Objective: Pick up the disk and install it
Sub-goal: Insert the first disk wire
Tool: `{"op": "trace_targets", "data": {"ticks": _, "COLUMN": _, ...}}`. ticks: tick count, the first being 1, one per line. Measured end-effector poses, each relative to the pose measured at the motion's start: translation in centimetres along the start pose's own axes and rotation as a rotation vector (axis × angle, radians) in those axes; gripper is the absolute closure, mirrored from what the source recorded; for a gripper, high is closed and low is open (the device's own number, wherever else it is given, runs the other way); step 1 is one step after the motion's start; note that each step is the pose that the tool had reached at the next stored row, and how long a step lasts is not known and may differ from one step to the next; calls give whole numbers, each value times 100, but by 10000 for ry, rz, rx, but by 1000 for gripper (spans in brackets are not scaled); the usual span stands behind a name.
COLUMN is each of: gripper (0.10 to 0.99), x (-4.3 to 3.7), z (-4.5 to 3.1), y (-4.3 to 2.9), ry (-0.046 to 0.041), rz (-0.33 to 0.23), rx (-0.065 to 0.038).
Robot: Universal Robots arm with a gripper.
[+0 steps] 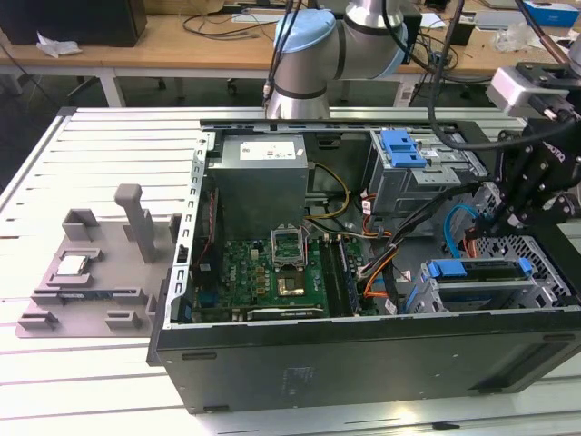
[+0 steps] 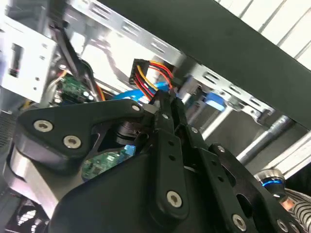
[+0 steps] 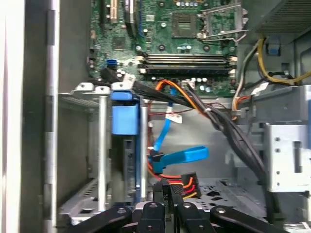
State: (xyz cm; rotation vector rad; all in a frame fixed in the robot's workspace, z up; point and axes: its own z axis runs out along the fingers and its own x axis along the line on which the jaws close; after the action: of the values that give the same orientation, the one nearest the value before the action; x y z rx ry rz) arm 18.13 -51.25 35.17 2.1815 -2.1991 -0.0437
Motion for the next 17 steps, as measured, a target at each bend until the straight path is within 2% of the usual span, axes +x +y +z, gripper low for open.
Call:
{"op": "trace_targets", "data": {"ticks": 2, "gripper": 918, "x": 140, "z": 3, "y": 7, "ry": 1, "rz": -18, "rx": 0}}
{"op": "trace_targets", "data": {"ticks": 5, "gripper": 918, "x": 218, "z": 16, "y": 25, "ry": 1, "rz": -42, "rx": 0}}
{"op": "trace_targets", "data": {"ticks": 17, "gripper": 918, "x": 232, "z": 96, "y": 46, "ry": 5, "rz": -61, "rx": 1}}
